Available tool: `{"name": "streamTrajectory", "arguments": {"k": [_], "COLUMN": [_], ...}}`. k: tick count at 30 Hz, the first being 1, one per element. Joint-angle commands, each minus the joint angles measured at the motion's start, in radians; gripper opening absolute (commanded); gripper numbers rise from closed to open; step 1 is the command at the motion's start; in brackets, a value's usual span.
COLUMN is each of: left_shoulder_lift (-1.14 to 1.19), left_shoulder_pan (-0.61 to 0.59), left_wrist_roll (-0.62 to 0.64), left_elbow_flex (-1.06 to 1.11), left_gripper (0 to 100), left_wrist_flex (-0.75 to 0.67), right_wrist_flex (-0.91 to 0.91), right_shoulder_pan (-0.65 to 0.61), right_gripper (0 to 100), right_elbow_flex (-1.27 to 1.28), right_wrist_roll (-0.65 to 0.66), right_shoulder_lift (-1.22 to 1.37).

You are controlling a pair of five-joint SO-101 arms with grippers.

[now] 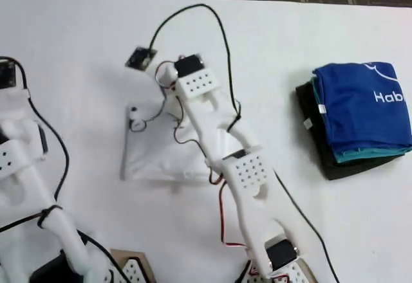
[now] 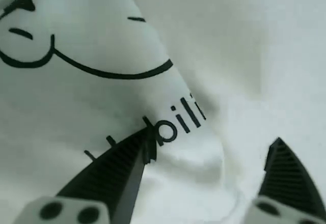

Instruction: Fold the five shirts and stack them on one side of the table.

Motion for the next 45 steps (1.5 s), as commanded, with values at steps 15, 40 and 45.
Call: {"name": "streamTrajectory", "arguments": {"k": [15, 40, 45], "left_shoulder_lift": [-0.029, -0.023, -0.021], "left_shoulder_pan": [-0.153, -0.054, -0.032], "left_wrist_roll": [-0.041, -0.032, -0.032], "left_elbow_flex": [-0.047, -0.047, -0.047], "left_gripper": [2, 2, 2], "left_wrist_flex": [0.071, 0.041, 0.041], "right_wrist_flex": [0.147, 0.148, 0.142], "right_shoulder_pan": [-0.070, 0.418, 0.332], "right_gripper": [35.1, 2.1, 2.5], "right_elbow_flex": [0.074, 0.299, 0.433], "right_wrist_roll": [0.334, -0.595, -0.282], "right_shoulder_lift": [0.073, -0.148, -0.217]}}
